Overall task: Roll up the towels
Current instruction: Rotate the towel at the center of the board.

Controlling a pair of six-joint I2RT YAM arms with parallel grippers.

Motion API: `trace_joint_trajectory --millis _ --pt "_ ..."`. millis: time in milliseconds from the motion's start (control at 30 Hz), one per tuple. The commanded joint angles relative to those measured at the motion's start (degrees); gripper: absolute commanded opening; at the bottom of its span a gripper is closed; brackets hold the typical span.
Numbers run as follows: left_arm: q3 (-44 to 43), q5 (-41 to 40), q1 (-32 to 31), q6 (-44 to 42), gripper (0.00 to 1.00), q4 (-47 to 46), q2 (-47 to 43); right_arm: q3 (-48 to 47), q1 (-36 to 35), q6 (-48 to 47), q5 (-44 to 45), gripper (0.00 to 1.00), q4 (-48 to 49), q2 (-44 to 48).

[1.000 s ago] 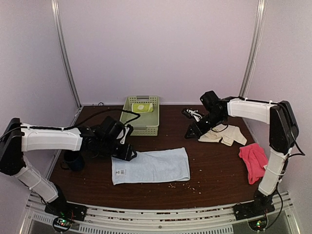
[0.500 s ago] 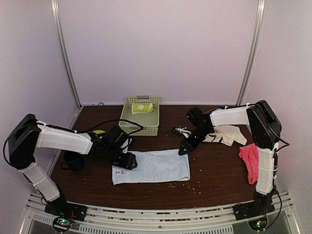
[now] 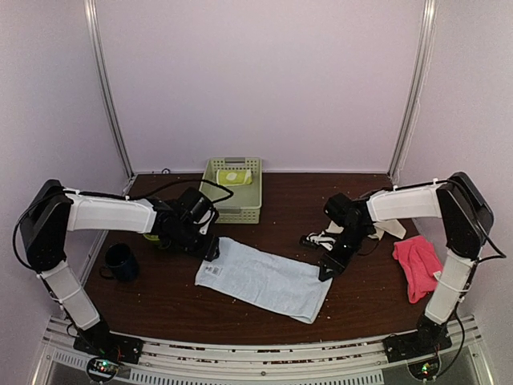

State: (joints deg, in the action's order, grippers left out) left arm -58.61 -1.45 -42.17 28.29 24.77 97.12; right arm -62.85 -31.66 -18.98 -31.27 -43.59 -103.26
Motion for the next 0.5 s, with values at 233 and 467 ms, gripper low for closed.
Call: trace_joint_trajectory --millis 233,467 --pt "-12.8 7.3 0.0 -5.6 0.44 -1.3 4.3 -7.9 0.5 -3.5 1.0 0.27 -8.5 5.6" --pt "-10.5 9.5 -0.6 -5.0 0.24 -6.0 8.4 -7.0 0.5 -4.6 0.4 0.28 -5.0 4.5"
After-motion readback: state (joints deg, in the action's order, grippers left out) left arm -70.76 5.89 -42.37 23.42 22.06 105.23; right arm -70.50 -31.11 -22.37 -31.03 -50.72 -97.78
